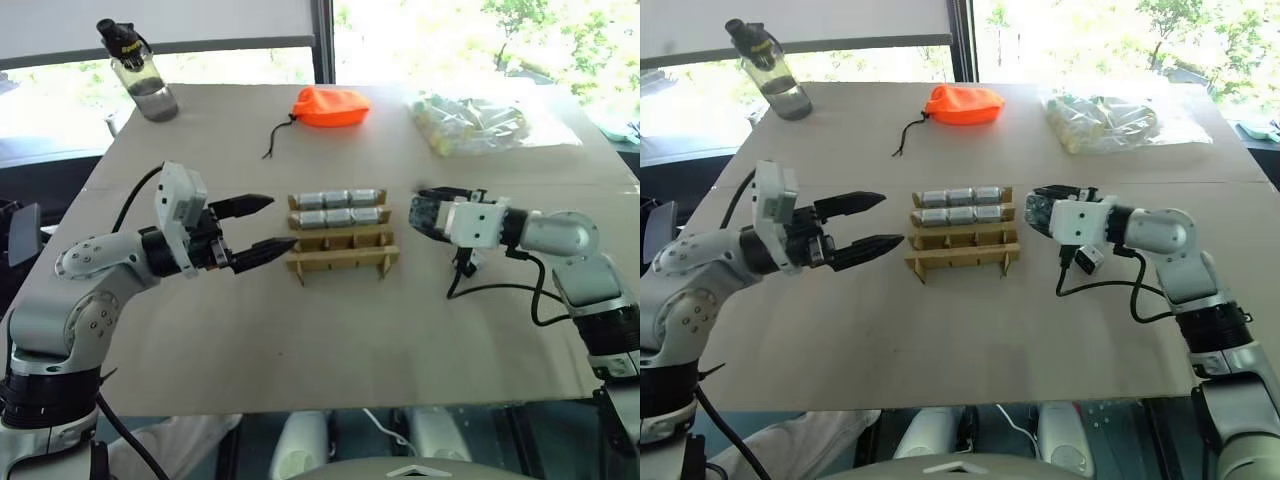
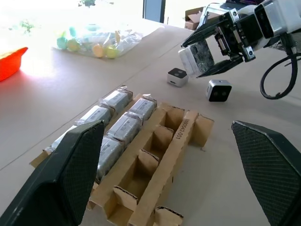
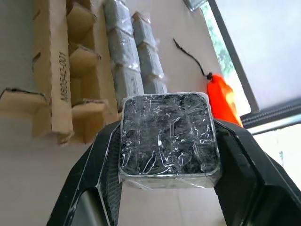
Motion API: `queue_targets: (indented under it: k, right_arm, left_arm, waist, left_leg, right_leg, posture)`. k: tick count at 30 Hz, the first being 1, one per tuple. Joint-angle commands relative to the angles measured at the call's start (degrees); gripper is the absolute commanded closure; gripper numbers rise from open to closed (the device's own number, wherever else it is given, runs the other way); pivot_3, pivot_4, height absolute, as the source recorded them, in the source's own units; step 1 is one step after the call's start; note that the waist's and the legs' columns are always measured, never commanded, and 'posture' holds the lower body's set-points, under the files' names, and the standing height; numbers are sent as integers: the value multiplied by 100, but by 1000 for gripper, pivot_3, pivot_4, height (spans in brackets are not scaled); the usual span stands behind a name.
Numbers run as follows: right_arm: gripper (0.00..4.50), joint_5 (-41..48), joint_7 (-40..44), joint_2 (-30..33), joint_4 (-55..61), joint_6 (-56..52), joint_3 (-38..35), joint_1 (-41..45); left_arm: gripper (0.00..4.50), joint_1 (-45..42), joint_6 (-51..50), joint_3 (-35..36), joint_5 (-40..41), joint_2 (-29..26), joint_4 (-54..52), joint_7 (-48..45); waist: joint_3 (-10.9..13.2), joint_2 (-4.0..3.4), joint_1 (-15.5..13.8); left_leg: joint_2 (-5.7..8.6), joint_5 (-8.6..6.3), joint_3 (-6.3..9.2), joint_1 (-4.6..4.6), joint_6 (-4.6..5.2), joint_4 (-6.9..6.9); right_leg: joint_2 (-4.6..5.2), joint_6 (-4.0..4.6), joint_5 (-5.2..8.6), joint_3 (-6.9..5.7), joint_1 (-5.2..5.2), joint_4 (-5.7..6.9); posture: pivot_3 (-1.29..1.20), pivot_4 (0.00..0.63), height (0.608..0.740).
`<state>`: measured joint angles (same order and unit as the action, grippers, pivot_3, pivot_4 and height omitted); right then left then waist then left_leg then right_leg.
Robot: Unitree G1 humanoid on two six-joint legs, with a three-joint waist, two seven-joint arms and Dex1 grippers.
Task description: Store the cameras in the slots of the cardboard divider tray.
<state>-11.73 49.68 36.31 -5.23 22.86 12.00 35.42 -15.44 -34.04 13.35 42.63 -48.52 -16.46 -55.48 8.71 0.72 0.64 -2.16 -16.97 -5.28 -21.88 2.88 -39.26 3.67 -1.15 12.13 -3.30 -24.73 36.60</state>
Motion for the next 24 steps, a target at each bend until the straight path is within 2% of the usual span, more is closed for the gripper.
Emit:
queue_targets:
  k: [1,9,24]
  right_arm:
    - [2470,-1142,-625,-393,131,1528,684,920]
    - [2470,-1682,-825,-806,-213,2375,1456,1494]
    - [2470,-2168,-1303,-866,-680,2911,1655,1612]
  left_arm:
    - [0,-336,-118,-164,61,-35,32,-204]
    - [0,-516,-295,-301,-4,-120,157,-479]
    - [0,-629,-699,-712,-46,-286,8,-808]
  waist:
    - [10,8,62]
    - [13,15,10]
    - [15,20,20]
  left_leg:
    - [-2,0,-3,0,-1,0]
    - [-5,8,14,-9,-17,4]
    - [-6,9,16,-3,-18,1]
  right_leg:
    - [-2,0,0,2,-4,2]
    - [-4,2,1,-15,-9,11]
    - [-6,2,1,-13,-7,17]
  posture:
    - [0,150,740]
    - [0,150,740]
    - [0,150,740]
